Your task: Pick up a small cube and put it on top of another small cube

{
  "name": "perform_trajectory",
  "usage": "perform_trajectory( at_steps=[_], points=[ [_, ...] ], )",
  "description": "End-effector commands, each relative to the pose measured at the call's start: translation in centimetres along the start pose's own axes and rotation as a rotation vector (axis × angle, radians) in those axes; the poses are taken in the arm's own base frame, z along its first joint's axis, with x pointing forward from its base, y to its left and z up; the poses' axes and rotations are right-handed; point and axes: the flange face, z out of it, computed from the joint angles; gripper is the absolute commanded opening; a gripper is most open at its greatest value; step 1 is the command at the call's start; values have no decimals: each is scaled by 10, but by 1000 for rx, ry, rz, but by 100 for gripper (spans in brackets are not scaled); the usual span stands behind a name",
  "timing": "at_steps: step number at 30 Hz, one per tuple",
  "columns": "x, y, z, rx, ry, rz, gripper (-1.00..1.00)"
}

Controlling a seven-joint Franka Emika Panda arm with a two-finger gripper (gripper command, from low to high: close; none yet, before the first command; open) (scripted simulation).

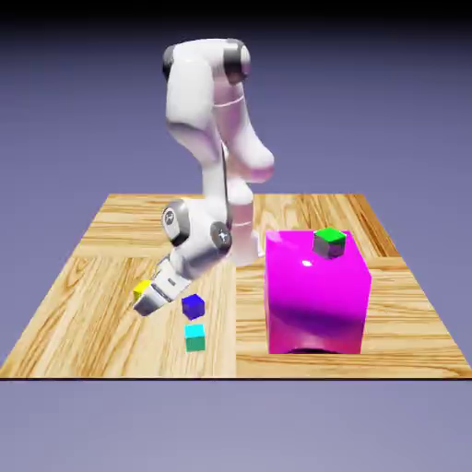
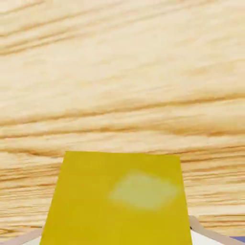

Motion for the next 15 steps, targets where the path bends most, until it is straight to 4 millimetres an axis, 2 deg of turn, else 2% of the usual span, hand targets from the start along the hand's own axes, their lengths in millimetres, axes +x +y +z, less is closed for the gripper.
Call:
perform_trajectory(
  at_steps=[1, 8, 15],
  points=[
    [1, -2, -11, -24, 21, -41, -100],
    [0, -21, -91, -185, 170, -323, -100],
    [-9, -51, -168, -367, 336, -599, -100]
  ],
)
